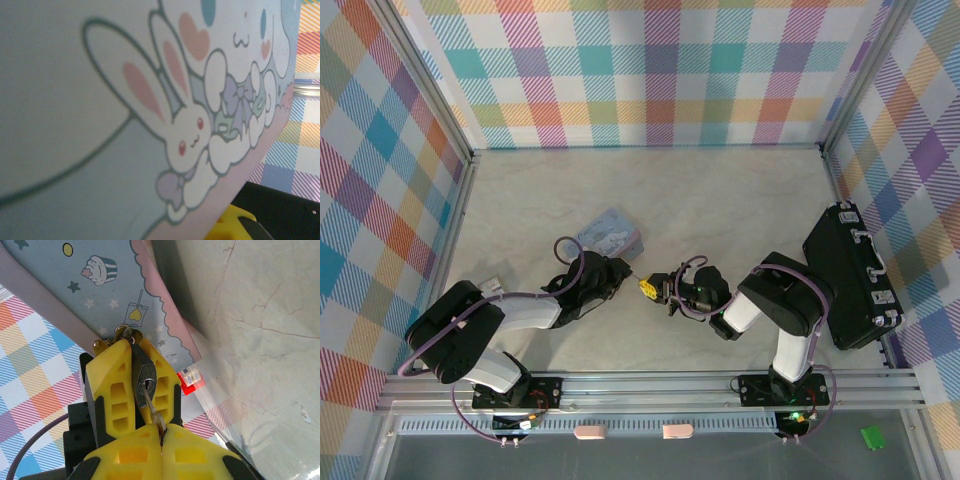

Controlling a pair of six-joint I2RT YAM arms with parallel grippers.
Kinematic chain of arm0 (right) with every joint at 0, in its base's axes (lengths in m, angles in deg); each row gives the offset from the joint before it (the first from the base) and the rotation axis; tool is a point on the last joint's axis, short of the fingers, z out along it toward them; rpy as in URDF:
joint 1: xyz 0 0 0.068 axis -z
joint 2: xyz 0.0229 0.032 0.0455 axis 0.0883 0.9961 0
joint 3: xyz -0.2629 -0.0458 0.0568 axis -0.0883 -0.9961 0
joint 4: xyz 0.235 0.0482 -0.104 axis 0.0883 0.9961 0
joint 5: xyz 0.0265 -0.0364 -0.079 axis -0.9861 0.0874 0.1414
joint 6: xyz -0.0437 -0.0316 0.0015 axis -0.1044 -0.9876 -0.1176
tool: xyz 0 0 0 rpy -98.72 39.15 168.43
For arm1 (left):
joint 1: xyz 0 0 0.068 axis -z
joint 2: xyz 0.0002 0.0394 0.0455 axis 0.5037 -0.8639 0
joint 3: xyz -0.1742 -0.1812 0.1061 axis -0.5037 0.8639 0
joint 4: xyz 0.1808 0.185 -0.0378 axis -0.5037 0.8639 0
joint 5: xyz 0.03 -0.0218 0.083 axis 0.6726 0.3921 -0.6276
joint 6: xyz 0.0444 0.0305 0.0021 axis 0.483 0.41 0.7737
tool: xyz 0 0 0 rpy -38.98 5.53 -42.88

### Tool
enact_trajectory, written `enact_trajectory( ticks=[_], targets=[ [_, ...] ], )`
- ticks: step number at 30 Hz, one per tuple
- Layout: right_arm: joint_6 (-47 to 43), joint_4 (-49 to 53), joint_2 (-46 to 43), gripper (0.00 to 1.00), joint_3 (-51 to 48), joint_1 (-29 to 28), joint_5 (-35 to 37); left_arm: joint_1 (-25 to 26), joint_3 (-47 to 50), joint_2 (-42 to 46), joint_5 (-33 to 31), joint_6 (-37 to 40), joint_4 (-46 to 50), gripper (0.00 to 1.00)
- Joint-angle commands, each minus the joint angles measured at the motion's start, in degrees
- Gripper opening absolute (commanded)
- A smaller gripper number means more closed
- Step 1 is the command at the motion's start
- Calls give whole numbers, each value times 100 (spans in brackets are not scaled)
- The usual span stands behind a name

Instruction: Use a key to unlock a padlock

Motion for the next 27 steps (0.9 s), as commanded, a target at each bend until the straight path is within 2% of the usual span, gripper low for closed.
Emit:
enact_trajectory(
  ticks=[1, 27],
  targets=[
    [-14, -325, -16, 0, 15, 28, 61, 101, 67, 5, 62, -239, -323, 3],
    [1, -325, 138, 0, 111, 28, -70, 110, 68, -32, 124, -404, -447, 3]
  ],
)
